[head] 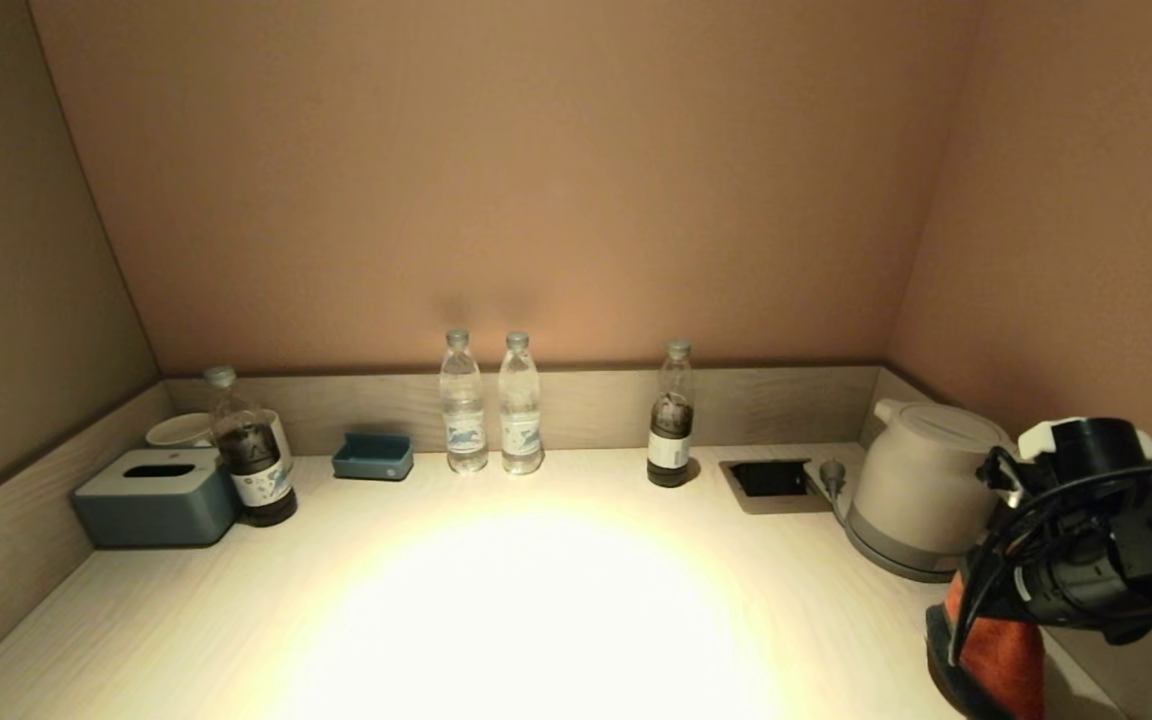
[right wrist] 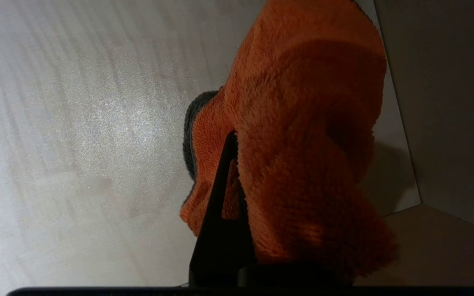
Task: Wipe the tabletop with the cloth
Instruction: Place the tablecloth
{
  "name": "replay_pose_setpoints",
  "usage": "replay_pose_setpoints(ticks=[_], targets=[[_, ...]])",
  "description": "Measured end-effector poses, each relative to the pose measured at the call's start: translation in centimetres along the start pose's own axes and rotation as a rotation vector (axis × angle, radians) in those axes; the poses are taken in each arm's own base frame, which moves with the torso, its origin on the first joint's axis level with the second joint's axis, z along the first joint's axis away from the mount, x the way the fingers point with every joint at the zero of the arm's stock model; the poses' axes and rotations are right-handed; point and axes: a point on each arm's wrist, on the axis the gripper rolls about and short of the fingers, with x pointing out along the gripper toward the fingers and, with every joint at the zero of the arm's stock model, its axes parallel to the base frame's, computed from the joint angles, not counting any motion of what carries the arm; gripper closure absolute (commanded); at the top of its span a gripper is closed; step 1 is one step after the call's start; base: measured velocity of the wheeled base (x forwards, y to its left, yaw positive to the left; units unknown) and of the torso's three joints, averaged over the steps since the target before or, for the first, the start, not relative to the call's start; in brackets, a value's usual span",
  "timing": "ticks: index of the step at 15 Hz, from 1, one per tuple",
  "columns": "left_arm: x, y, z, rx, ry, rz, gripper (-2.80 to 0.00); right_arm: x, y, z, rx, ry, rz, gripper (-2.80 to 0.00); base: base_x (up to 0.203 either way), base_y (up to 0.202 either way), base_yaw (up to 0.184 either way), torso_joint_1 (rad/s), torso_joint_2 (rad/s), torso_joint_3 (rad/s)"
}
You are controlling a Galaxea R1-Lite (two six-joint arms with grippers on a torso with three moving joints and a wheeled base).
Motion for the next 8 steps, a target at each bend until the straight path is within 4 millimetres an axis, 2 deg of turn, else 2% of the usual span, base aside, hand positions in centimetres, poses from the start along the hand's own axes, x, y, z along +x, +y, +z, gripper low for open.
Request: replay_pose_setpoints(ticks=[3,6,7,8], targets=[[0.0,0.0,0.0,0.0,0.001,0.0,0.0,0.3,-1.5,-0.2,0.014,0.013,-0.016,0.0,0.0,0.0,0.0,0.0,0.0,0.0],[0.0,0.0,0.0,0.0,0.001,-0.001,0.0,0.9,-1.9,0.1,0.004,0.02,-0.003,0.0,0.0,0.0,0.0,0.0,0.0,0.0],[0.0,0.0,0.0,0.0,0.001,0.0,0.0,1.2,-1.9,0.1,0.002,0.023,0.002,-2.8,0.0,0.0,0.0,0.0,0.0,0.0],[0.0,0.0,0.0,0.0,0.0,0.0,0.0,1.4,-2.0,0.3,0.005,0.025,0.001,-2.8,0.0,0.0,0.0,0.0,0.0,0.0]])
